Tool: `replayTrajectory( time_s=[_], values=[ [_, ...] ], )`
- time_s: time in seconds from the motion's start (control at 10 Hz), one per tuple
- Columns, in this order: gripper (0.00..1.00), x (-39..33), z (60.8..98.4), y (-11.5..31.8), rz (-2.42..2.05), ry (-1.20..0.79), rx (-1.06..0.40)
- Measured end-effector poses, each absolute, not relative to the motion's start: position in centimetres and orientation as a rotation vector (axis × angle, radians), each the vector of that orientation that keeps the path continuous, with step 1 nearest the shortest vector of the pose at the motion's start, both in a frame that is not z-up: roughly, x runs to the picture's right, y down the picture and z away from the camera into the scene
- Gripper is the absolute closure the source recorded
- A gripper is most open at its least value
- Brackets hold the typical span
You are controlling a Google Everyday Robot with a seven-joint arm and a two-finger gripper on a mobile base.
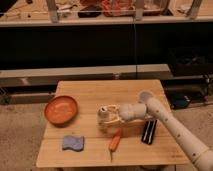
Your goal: Stand the bottle upright
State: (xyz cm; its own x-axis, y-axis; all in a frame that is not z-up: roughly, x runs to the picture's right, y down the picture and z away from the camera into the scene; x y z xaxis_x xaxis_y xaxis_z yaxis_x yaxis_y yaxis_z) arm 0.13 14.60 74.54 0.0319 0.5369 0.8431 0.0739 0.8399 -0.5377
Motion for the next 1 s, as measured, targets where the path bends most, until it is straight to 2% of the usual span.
replayTrajectory(
  time_s=[0.5, 0.6, 1.0],
  values=[
    [0.97, -0.11, 74.83, 15.33, 0.381, -1.499, -0.512],
    [0.91, -0.13, 74.81, 15.41, 0.376, -1.497, -0.514],
    [0.51, -0.09, 75.09, 15.7, 0.372, -1.486, -0.521]
  ],
)
